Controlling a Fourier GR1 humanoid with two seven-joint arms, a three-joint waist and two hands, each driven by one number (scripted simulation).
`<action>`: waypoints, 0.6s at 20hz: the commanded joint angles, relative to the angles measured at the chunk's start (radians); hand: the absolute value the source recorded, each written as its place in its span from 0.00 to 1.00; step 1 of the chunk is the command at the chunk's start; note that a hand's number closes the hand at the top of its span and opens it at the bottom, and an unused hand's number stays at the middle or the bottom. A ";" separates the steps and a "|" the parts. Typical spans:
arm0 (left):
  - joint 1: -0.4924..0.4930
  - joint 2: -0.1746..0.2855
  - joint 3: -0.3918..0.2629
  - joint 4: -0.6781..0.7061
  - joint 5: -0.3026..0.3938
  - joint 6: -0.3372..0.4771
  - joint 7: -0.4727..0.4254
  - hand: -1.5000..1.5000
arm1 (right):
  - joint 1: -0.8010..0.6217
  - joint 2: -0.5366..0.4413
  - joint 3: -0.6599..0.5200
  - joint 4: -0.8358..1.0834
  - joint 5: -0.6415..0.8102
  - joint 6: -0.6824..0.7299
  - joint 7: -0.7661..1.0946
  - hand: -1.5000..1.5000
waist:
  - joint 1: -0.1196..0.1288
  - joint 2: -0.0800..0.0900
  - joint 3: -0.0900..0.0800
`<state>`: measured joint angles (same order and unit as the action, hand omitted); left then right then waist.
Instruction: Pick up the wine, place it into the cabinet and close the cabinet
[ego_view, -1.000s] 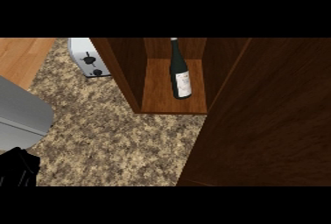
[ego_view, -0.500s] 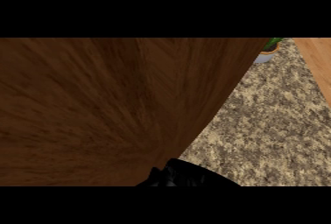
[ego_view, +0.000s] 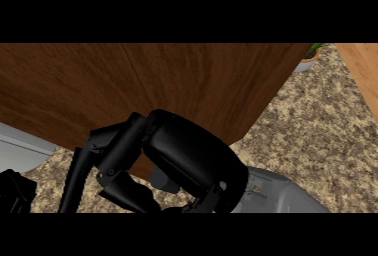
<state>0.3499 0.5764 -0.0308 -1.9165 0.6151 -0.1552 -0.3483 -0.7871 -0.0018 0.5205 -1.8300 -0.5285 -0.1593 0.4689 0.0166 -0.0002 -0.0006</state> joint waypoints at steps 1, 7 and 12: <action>-0.010 -0.004 0.065 0.050 0.026 -0.067 -0.001 1.00 | 0.009 0.002 -0.017 0.088 -0.014 0.011 -0.070 1.00 | -0.005 0.000 0.000; -0.019 -0.046 0.046 0.016 -0.033 -0.042 0.036 1.00 | -0.064 0.002 -0.086 0.266 -0.084 -0.008 -0.141 1.00 | -0.001 0.001 0.000; -0.041 -0.068 0.078 0.040 -0.051 -0.076 0.055 1.00 | -0.055 0.002 -0.103 0.366 -0.072 0.046 -0.183 1.00 | -0.005 0.001 0.000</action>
<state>0.3271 0.5364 0.0395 -1.8827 0.5905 -0.2271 -0.3135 -0.8287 -0.0004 0.4271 -1.5337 -0.5964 -0.1169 0.3259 0.0137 0.0002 -0.0002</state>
